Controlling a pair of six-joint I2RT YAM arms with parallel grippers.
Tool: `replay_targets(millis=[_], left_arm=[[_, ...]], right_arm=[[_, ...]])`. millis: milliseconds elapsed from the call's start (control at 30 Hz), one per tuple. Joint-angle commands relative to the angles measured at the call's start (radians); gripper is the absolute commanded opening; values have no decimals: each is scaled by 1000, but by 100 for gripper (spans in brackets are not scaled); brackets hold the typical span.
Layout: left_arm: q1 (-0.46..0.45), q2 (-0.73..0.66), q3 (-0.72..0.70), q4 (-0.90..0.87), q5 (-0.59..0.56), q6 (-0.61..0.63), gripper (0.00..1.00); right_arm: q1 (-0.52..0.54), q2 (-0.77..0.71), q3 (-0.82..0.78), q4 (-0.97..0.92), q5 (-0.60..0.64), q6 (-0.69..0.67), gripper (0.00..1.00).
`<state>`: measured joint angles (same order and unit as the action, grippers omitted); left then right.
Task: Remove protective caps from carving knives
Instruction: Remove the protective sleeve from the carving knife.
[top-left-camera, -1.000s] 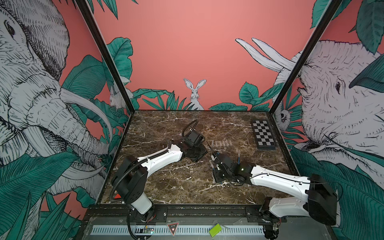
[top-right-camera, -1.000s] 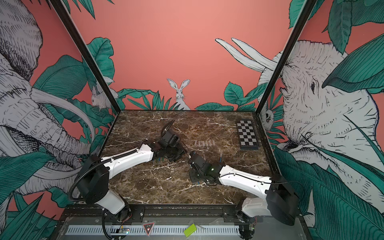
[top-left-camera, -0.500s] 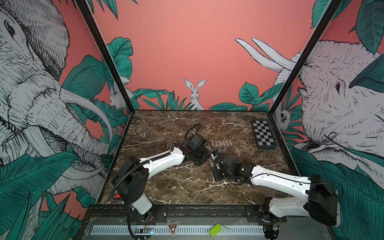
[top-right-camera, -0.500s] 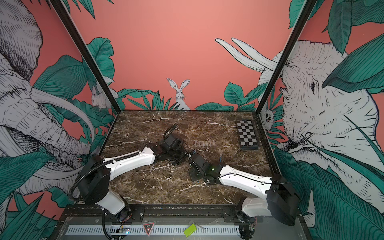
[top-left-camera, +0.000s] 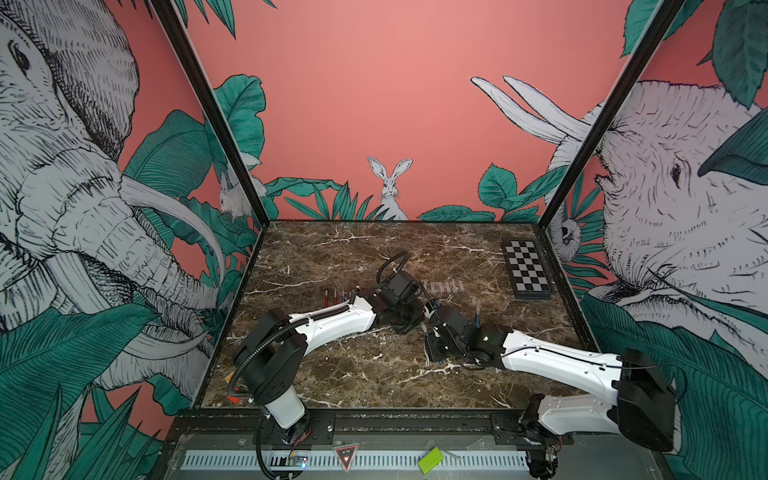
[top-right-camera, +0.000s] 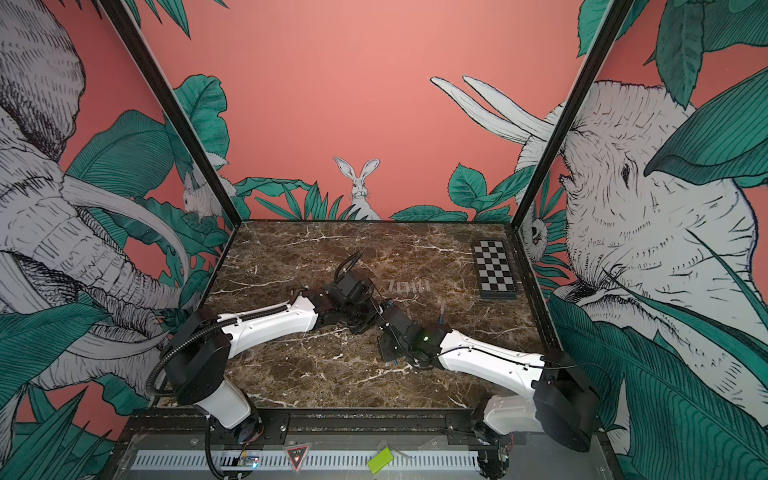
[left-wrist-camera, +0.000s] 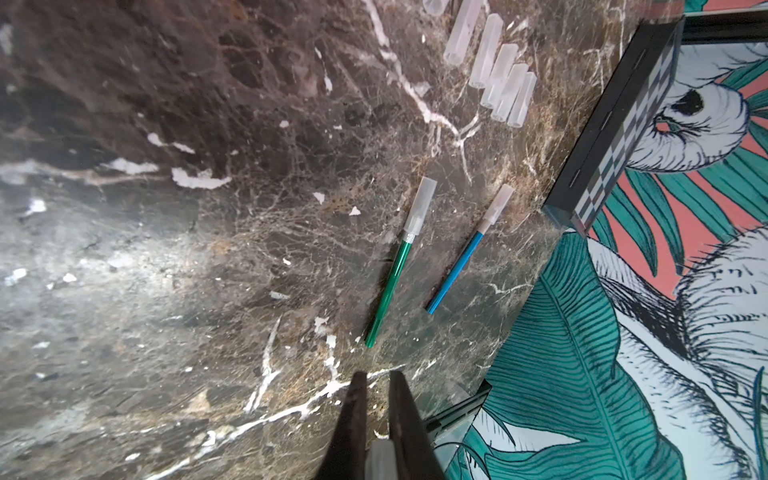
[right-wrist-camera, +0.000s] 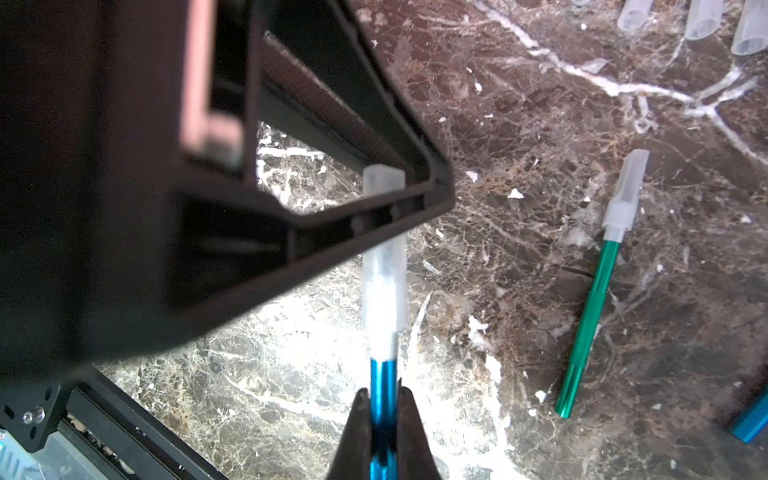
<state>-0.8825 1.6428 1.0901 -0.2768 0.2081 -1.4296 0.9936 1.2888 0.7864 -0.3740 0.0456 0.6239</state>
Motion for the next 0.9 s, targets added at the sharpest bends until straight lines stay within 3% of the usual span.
replay_targets(millis=[0, 167, 300, 600, 867], left_arm=[[-13, -18, 2, 2, -18, -22, 0], [-13, -13, -2, 1, -12, -28, 0], [8, -55, -22, -3, -72, -31, 0], [173, -115, 21, -79, -148, 28, 0], [279, -56, 190, -188, -161, 113, 0]], right_arm=[[8, -4, 31, 45, 8, -15, 0], [7, -13, 21, 53, 11, -3, 0], [7, -20, 11, 47, 0, 8, 0], [9, -46, -84, 58, -46, 53, 0], [11, -82, -119, 26, -70, 53, 0]])
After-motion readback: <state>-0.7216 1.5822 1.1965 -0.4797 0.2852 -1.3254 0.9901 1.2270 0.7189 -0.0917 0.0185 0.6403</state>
